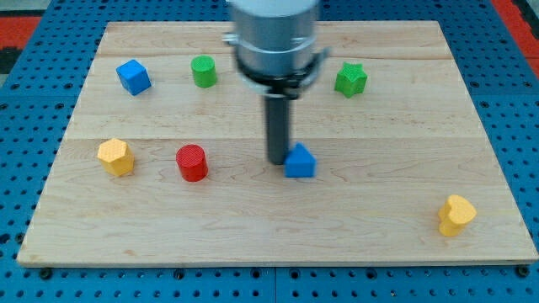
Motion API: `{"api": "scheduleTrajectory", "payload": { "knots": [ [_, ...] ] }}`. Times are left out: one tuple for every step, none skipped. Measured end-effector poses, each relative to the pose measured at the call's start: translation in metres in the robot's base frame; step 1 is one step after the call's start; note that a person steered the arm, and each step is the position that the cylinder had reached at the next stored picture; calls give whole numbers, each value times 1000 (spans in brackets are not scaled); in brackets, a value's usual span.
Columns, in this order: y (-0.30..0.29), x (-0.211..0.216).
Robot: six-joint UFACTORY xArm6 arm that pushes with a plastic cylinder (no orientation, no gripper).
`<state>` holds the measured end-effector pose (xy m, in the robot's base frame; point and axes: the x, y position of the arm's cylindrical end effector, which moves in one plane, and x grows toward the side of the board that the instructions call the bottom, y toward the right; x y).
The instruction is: Push the blue triangle diagonally above the yellow heart
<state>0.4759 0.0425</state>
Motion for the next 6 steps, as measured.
{"api": "scheduleTrajectory", "payload": {
  "knots": [
    [78, -2],
    [60, -3],
    [19, 1],
    [16, 32],
    [65, 41],
    [97, 23]
  ]
}}
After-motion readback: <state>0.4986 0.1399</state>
